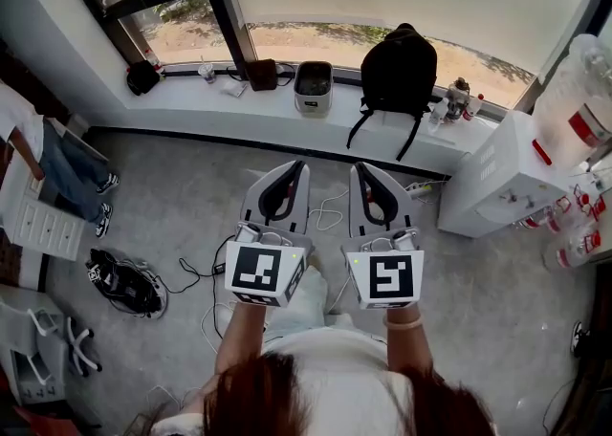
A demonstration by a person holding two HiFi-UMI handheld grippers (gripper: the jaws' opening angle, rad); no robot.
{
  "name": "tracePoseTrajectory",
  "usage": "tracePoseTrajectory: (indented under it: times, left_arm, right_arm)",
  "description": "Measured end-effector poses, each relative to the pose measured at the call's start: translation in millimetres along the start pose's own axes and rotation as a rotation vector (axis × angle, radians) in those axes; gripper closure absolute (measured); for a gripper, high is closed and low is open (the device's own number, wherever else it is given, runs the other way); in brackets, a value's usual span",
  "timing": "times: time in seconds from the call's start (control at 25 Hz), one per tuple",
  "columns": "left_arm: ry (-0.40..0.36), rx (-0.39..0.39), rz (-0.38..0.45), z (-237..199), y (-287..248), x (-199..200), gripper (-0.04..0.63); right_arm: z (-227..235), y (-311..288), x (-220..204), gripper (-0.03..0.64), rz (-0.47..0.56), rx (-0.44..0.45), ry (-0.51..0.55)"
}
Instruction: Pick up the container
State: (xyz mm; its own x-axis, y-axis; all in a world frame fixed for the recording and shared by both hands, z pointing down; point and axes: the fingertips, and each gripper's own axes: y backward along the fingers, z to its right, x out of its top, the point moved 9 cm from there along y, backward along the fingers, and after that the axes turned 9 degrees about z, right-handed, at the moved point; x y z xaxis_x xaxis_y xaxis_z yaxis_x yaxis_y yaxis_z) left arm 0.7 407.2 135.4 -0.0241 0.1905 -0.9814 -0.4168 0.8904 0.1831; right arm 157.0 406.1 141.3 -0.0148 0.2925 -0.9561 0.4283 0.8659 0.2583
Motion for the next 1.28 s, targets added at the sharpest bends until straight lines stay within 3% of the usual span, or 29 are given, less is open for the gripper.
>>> tracePoseTrajectory:
  times: [0.8, 1.28]
  left_arm:
    - [-0.001, -0.046, 0.016, -159.7, -133.5, -36.0, 0.578]
    - [0.051, -0.058, -0.013, -204.4, -188.3, -73.7, 0.578]
  right_arm:
    - [-4.5, -196.4, -52.3, 0.594, -0.029, -0.059, 0.057]
    - [4.8, -255.9, -87.5, 0.592, -0.049, -0.081, 0.045]
